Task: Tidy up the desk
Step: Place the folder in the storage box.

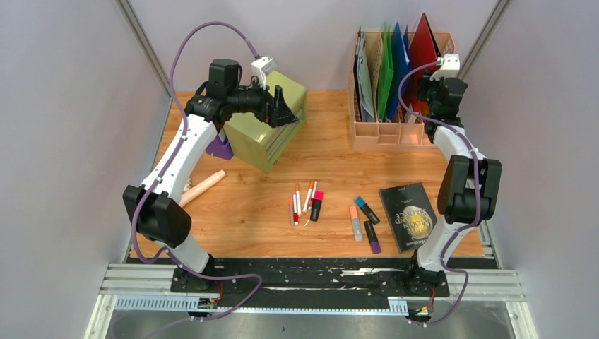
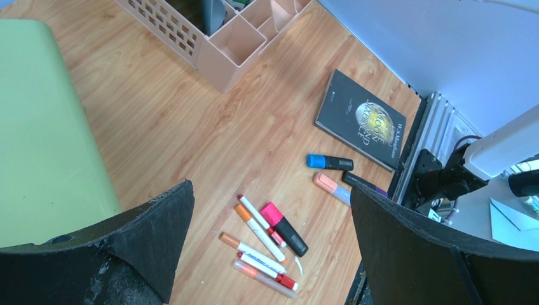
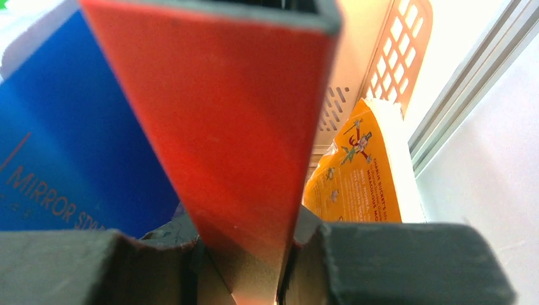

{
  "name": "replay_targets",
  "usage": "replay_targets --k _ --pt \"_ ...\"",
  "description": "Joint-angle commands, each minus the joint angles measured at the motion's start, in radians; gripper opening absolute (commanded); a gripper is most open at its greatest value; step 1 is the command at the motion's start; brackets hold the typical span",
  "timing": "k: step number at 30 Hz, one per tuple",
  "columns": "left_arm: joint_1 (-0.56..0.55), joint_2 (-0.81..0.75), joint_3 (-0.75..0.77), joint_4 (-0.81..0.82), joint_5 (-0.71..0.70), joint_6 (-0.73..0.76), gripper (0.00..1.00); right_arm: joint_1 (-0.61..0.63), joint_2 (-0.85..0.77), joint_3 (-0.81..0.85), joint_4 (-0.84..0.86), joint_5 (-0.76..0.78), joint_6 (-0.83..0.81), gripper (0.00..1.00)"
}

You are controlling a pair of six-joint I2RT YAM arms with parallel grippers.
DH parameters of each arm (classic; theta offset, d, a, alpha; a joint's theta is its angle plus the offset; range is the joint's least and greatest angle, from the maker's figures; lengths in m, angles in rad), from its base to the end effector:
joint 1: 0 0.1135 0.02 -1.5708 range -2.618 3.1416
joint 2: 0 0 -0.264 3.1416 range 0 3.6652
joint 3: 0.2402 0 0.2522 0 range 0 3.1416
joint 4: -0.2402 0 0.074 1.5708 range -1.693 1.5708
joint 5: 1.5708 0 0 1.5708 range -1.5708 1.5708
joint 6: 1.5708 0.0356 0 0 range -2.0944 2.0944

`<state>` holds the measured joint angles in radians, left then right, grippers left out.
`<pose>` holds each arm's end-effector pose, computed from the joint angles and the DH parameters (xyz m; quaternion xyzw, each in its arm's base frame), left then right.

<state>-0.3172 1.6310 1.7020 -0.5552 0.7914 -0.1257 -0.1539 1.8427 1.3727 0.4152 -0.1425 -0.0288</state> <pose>0.3376 -0.1375 0.4082 0.2739 0.7672 -0.4267 0.3929 0.4411 -0.0633 0.3044 -0.0036 0.7260 -0.0111 0.6876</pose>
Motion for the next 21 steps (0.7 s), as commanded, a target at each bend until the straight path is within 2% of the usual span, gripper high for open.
replay_targets --k 1,4,5,7,8,10,15,21 --pt "0.003 -0.003 0.005 0.031 0.023 -0.005 1.0 0.002 -0.018 0.014 0.097 -0.029 -0.036 0.04" --pt "0.003 -0.004 0.004 0.029 0.027 -0.002 1.0 0.002 -0.033 0.006 0.043 -0.039 -0.02 0.42" --pt "0.003 -0.004 0.004 0.028 0.029 0.0 1.0 0.002 -0.046 0.002 0.027 -0.034 -0.012 0.6" --pt "0.003 -0.007 0.004 0.026 0.031 0.003 1.0 0.001 -0.074 -0.007 -0.003 -0.031 -0.001 0.82" --pt "0.003 -0.01 0.004 0.024 0.032 0.005 1.0 0.001 -0.092 -0.007 -0.027 -0.037 0.001 0.88" --pt "0.003 -0.016 0.001 0.016 0.03 0.015 1.0 -0.002 -0.129 -0.004 -0.087 -0.056 0.007 0.91" --pt "0.003 -0.057 -0.034 -0.007 0.01 0.053 1.0 -0.019 -0.273 -0.046 -0.267 -0.117 0.01 0.92" --pt "0.001 -0.138 -0.102 -0.046 -0.037 0.152 1.0 -0.074 -0.482 -0.177 -0.559 -0.193 -0.116 0.94"
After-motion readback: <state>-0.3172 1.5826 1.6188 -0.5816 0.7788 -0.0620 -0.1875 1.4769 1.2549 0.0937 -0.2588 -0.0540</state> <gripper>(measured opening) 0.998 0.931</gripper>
